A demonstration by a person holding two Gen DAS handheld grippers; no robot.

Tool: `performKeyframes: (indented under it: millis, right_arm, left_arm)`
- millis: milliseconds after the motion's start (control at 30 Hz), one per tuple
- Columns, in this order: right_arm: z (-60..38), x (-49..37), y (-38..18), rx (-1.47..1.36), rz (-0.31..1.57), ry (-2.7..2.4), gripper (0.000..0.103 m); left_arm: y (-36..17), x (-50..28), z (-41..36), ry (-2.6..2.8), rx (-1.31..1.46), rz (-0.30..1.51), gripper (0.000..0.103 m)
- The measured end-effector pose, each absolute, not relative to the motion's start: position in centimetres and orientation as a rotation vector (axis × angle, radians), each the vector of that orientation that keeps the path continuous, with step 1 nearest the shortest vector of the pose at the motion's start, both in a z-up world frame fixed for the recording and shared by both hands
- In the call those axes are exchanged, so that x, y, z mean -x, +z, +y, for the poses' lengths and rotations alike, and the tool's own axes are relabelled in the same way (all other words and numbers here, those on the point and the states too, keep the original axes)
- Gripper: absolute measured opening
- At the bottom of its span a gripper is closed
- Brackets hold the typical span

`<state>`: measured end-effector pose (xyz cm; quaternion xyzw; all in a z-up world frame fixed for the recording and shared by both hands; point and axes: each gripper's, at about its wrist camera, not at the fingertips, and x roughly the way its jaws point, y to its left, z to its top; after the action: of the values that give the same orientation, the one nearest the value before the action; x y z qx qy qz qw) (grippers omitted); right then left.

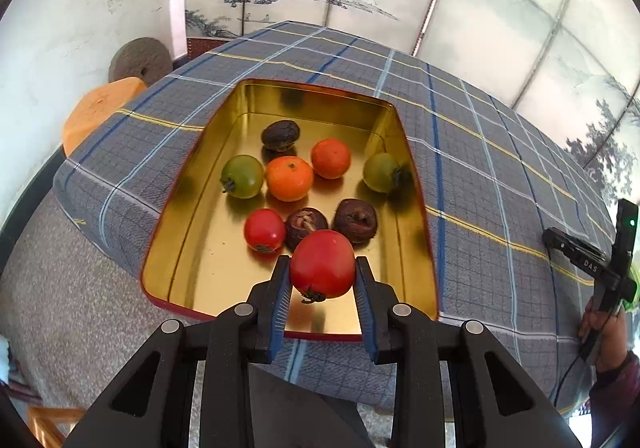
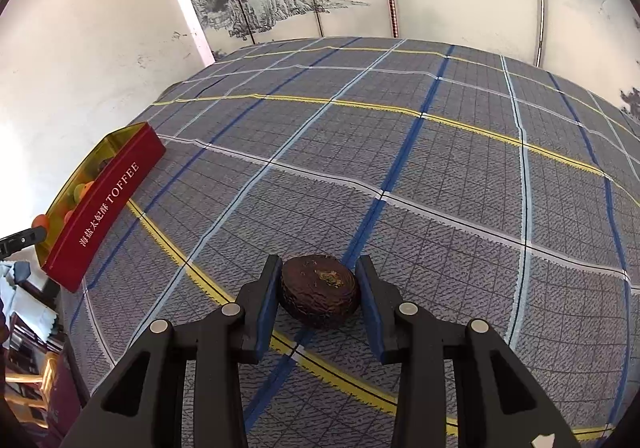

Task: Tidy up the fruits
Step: 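Lower the tomato into the tray and open the left gripper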

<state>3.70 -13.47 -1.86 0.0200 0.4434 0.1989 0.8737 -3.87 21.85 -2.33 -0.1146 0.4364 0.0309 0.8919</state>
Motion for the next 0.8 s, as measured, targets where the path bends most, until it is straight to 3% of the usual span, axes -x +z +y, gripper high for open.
performKeyframes:
  millis: [800]
  right_arm:
    - [-13.3,-3.7,-1.8,-0.026,0.933,0.409,0.036]
  left_arm:
    - [-3.7,1.8,24.4,0.192,0.066,0.889,0.033]
